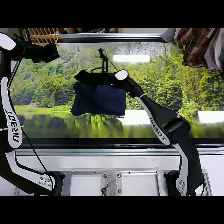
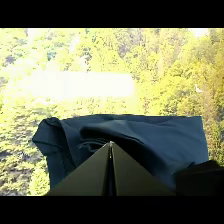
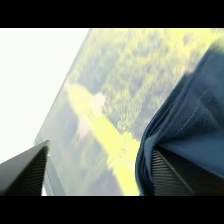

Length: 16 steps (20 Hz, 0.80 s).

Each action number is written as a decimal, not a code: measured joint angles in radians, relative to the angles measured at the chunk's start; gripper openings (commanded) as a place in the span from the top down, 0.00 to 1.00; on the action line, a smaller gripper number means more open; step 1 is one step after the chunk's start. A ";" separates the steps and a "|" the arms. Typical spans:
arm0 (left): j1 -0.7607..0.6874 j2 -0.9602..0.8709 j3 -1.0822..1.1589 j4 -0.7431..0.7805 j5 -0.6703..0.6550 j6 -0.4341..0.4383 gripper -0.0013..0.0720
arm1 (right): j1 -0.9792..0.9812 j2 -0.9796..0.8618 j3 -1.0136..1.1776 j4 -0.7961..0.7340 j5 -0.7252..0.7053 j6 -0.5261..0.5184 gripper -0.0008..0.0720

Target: Fold the clothes and pants, and hang the long-sleeved shirts on hangers.

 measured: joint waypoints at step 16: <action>-0.006 0.100 -0.123 0.000 0.060 0.013 0.97 | 0.048 0.099 -0.021 -0.418 0.090 0.250 0.13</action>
